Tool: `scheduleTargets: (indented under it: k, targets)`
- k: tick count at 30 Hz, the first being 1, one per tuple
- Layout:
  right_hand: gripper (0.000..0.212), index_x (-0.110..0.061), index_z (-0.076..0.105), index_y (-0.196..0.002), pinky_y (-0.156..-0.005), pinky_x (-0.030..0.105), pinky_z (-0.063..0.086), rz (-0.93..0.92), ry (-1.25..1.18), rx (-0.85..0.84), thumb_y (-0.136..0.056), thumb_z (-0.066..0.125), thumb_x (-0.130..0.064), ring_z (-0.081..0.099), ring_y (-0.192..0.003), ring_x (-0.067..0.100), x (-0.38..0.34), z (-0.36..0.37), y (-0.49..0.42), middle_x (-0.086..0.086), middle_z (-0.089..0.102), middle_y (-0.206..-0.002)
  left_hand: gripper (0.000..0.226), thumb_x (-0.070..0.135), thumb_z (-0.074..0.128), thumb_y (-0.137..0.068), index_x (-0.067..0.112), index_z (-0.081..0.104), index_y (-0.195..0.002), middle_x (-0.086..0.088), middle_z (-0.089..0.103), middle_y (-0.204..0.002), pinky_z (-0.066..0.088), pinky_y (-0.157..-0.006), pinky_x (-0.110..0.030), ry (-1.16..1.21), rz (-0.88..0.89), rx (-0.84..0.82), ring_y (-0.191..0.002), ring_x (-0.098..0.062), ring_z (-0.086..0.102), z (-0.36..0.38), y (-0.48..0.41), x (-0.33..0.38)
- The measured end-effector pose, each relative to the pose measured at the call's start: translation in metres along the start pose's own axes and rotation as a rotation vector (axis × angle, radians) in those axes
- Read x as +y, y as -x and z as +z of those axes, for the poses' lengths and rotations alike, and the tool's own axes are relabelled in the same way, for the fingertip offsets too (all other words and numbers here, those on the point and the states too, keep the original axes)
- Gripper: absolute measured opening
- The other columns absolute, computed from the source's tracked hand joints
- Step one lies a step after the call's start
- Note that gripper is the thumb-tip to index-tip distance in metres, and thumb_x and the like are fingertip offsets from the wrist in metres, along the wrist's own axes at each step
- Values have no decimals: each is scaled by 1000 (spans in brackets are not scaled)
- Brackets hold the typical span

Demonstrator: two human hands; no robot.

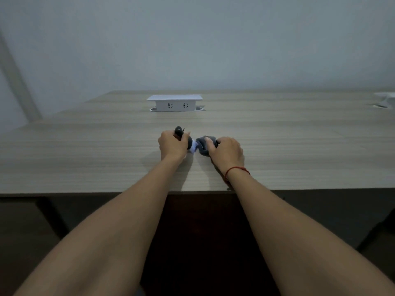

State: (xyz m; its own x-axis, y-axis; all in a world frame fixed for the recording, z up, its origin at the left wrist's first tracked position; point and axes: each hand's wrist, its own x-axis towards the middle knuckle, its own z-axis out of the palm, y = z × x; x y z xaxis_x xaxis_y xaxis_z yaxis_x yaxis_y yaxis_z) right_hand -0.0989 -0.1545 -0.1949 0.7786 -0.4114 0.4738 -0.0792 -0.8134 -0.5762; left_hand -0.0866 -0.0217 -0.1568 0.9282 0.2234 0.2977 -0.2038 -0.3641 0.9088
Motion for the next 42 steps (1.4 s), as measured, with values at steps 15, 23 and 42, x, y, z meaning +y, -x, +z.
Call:
scheduleTargets:
  k: [15,23,42]
  targets:
    - [52,-14,67,-82,-70,36,53,19,-36,-57,-90,44,-60,63,-81,25,-3,-4,3,6,65,-81,27,19,71,-85,-2,68,-102,-18,70,-103,60,-79,-36,201,-116,-80,-88,-27,69,-7,-8,-8]
    - [62,-15,56,-117,-92,38,45,-122,85,-227,-80,61,-64,51,-109,24,-8,-14,7,5,56,-115,26,32,65,-87,6,69,-88,-10,68,-86,59,-80,-43,50,70,111,-83,-28,68,-26,-28,8]
    - [32,-18,59,-113,-84,39,50,-254,-100,-425,-90,59,-40,58,-93,23,-5,-22,6,4,64,-103,21,26,65,-88,6,63,-83,-8,58,-82,40,-68,-30,-347,359,-146,-76,-23,55,-22,-29,9]
